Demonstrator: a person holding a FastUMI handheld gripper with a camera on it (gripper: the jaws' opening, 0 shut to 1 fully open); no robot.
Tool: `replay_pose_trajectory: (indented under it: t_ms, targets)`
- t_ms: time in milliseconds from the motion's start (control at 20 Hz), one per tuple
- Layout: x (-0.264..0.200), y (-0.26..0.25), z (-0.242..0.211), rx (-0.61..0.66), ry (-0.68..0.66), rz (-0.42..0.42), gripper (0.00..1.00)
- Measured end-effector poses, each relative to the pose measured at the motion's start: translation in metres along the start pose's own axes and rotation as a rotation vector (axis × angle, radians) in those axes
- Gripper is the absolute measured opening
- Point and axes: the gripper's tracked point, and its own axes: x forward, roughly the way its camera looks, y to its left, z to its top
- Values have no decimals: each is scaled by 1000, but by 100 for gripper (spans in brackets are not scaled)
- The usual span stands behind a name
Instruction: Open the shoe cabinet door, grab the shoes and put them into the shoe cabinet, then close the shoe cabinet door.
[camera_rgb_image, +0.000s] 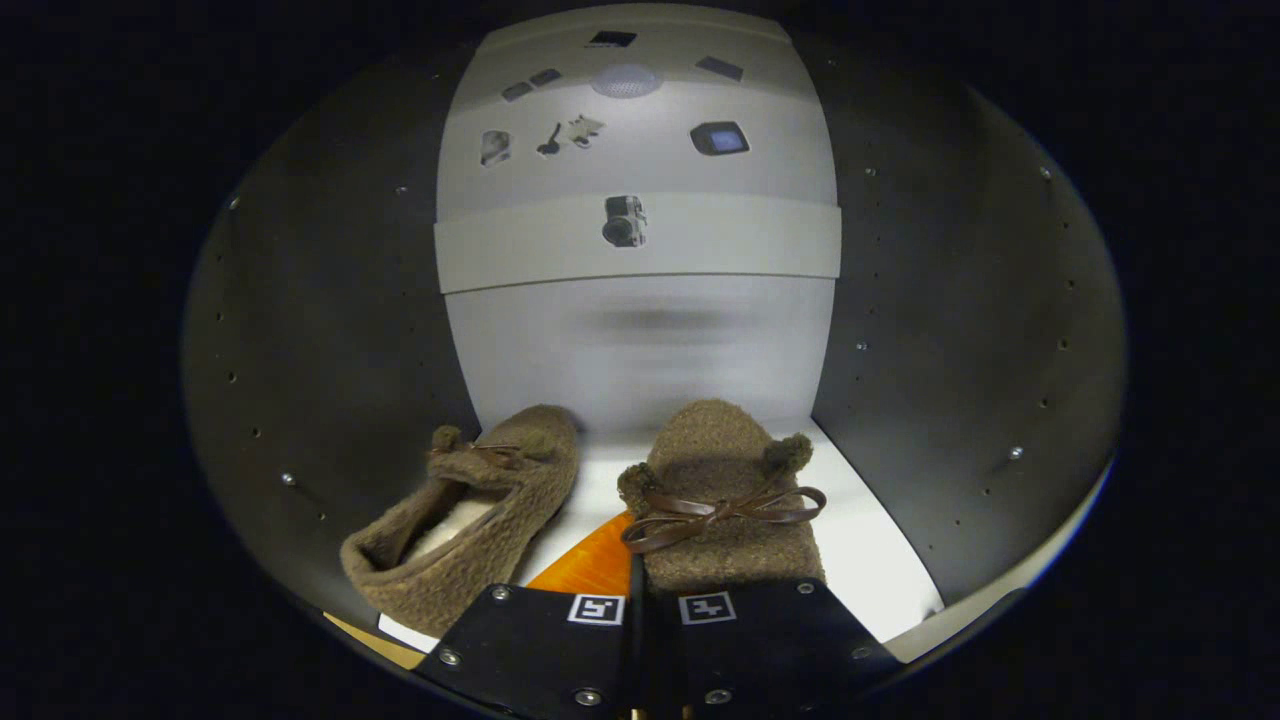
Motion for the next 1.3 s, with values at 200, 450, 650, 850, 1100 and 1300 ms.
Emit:
replay_pose_trajectory:
  t_ms: [200, 450, 650, 850, 1100, 1300]
  targets:
    - [27, -6, 7, 17, 0, 10, 6]
    - [38, -3, 2, 64, 36, 40, 14]
    - [23, 7, 5, 81, 30, 84, 32]
    - [0, 14, 6, 83, 21, 105, 48]
    - [-39, 12, 6, 66, -3, 70, 55]
    - [-86, 16, 7, 70, -44, 62, 58]
